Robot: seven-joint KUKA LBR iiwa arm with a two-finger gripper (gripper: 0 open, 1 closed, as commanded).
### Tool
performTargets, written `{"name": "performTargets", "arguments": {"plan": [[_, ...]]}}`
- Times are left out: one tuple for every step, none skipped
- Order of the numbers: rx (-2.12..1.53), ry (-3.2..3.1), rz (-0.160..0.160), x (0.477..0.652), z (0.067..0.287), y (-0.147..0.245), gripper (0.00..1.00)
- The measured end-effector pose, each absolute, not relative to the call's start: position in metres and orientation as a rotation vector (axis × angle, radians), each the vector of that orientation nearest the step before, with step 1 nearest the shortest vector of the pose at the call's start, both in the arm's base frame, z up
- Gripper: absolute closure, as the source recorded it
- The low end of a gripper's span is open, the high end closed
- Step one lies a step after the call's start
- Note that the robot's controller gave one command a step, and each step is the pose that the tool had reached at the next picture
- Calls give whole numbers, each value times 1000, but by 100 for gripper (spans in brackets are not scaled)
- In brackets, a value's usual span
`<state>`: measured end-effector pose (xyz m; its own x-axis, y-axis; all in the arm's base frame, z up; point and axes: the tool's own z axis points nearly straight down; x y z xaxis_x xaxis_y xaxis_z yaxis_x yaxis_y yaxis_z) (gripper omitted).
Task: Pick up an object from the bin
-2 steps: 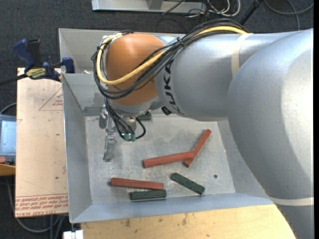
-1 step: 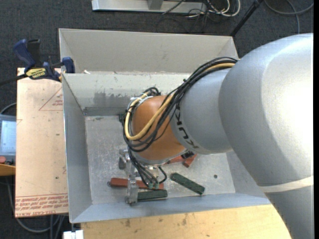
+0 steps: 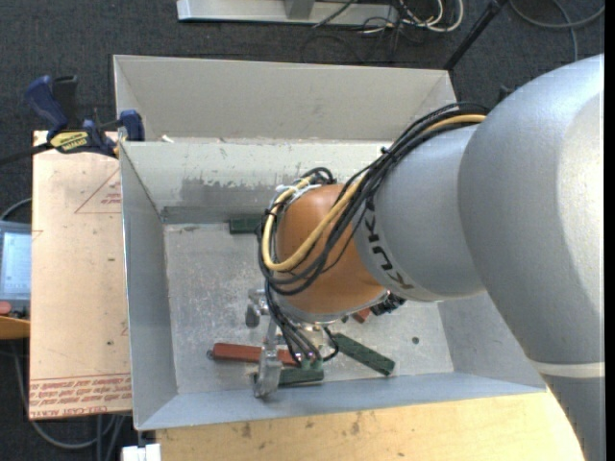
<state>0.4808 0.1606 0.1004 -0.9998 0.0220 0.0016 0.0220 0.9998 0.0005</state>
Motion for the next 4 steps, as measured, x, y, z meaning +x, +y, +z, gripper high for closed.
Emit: {"name": "performTargets", "arguments": {"plan": [[-243,-3132,-2,488,100,152,0],[-523,-3094,-1,483,70,154,0],[-695,-3063,-2,483,70,117,0],[-695,-3065,-7,484,73,118,100]]}}
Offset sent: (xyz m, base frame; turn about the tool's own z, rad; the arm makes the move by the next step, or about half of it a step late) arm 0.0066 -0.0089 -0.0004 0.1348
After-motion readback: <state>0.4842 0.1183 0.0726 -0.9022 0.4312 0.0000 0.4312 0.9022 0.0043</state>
